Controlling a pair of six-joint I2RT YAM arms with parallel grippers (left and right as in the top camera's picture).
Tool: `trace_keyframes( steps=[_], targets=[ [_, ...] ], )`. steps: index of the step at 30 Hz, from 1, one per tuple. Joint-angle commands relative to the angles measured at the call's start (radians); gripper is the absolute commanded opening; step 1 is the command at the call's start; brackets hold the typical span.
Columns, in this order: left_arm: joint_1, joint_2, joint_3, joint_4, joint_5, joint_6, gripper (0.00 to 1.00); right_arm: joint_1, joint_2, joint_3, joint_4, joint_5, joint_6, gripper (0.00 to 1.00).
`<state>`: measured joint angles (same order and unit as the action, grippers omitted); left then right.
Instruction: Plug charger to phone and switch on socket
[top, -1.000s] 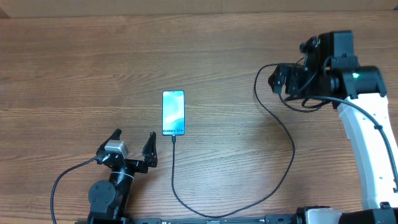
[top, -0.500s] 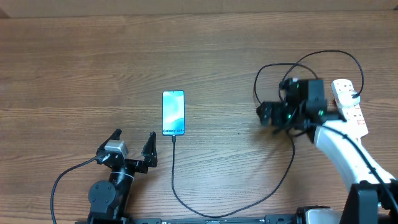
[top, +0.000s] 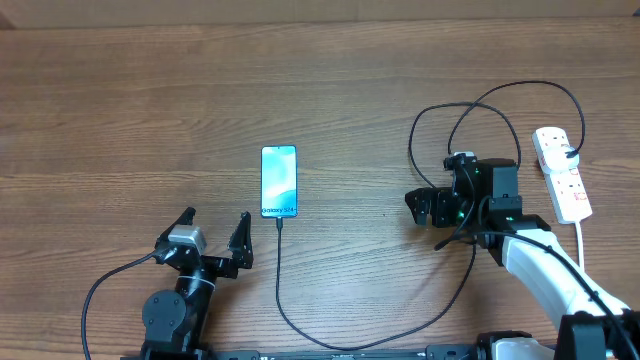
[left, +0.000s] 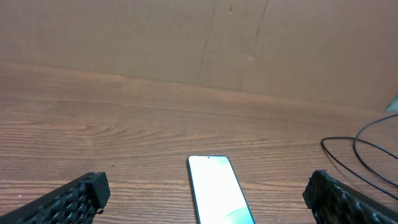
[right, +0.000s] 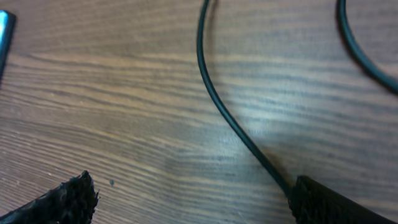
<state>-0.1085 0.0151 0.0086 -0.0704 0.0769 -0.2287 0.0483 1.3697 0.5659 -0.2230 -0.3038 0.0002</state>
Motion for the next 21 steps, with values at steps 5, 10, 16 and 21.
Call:
trace_keyframes(
  steps=[5, 10, 16, 21],
  targets=[
    [0.010, -0.011, -0.004, -0.002, -0.009, 0.027, 1.00, 0.003, -0.024, -0.140, 0.183, -0.008, -0.005, 1.00],
    [0.010, -0.011, -0.004, -0.002, -0.009, 0.027, 1.00, 0.003, -0.055, -0.214, 0.290, 0.000, -0.005, 1.00],
    [0.010, -0.011, -0.004, -0.002, -0.009, 0.027, 1.00, 0.003, -0.119, -0.317, 0.430, 0.000, -0.005, 1.00],
    [0.010, -0.011, -0.004, -0.002, -0.009, 0.027, 1.00, 0.003, -0.174, -0.397, 0.513, 0.000, -0.005, 1.00]
  ],
)
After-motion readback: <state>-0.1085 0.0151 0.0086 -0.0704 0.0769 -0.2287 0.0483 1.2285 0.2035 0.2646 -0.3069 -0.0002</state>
